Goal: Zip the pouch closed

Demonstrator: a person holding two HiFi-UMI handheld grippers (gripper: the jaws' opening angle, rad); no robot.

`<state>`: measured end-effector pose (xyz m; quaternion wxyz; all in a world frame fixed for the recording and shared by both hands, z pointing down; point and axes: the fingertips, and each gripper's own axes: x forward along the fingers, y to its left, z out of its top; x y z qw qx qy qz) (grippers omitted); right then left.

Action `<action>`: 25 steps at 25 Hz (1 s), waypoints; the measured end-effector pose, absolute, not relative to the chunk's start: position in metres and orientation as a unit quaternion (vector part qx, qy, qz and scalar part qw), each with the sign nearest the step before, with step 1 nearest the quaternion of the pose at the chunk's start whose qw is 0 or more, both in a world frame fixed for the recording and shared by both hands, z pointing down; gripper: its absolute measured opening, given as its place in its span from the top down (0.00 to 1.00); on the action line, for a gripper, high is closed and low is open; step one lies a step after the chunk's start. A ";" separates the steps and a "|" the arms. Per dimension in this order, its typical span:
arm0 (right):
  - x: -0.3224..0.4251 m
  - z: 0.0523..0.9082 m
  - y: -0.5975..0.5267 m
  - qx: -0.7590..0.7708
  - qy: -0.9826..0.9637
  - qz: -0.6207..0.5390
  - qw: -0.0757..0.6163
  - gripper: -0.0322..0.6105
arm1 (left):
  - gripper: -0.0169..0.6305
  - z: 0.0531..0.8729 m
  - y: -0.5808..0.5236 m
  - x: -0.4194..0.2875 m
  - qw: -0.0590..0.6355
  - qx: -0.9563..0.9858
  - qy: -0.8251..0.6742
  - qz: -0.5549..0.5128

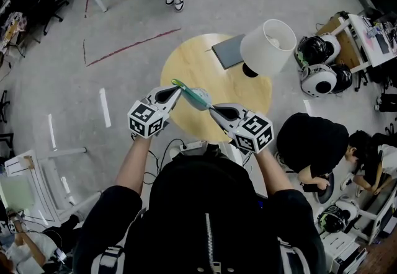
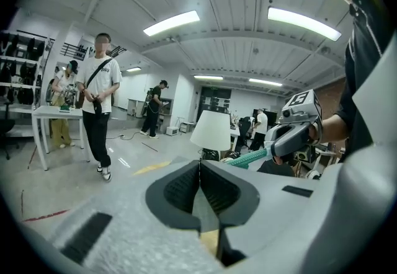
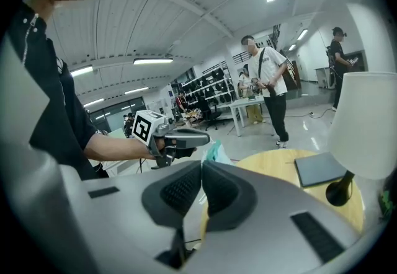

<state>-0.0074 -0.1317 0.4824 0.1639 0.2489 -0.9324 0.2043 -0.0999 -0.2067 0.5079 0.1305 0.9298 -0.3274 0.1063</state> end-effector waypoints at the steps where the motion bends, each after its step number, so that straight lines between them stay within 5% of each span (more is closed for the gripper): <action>1: -0.007 0.482 -0.131 0.250 -0.932 0.206 0.163 0.93 | 0.96 0.508 -0.208 -0.104 0.134 0.928 -0.332 0.104; 25: 0.003 0.474 -0.126 0.248 -0.933 0.208 0.157 0.93 | 0.95 0.519 -0.216 -0.143 0.143 0.906 -0.381 0.118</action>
